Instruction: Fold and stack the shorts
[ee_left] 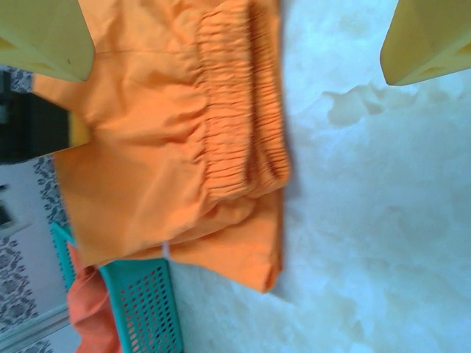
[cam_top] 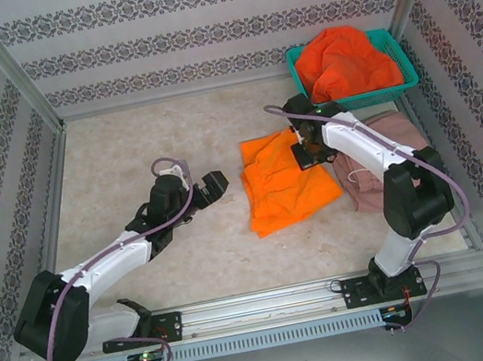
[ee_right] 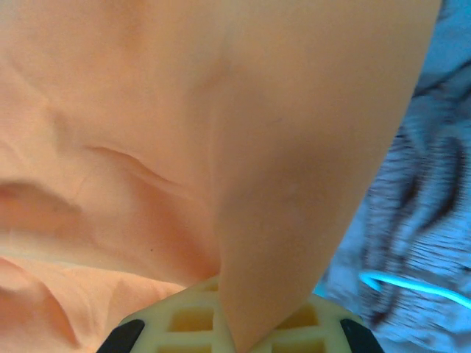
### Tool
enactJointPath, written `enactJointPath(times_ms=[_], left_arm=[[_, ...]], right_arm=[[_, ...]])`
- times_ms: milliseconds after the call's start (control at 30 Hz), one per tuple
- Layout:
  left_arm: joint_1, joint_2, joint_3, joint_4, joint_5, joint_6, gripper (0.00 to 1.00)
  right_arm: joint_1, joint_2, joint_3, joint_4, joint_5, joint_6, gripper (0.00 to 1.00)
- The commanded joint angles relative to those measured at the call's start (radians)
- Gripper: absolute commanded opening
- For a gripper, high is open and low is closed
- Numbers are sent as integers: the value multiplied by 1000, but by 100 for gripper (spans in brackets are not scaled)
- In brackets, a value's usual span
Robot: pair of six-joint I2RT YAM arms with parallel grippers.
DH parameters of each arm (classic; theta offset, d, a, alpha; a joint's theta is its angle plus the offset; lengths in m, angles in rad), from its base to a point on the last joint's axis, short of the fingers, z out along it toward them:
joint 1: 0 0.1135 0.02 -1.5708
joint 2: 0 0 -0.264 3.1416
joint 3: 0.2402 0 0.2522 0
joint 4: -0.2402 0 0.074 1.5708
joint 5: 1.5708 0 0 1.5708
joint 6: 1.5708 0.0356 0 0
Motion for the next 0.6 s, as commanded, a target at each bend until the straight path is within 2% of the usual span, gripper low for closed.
enactJointPath(times_ms=[0,200,567], left_arm=[[13,9,-10,41,17,-16,100],[15,17,-15,60,23,-23,100],[20,27,-15,74,35,-39,100]], right_arm=[[-28,-55,74,-147,115,-67,0],[-80,-103,162,-235,139,-114,0],[-150,-99,296,-368,170,-157,0]])
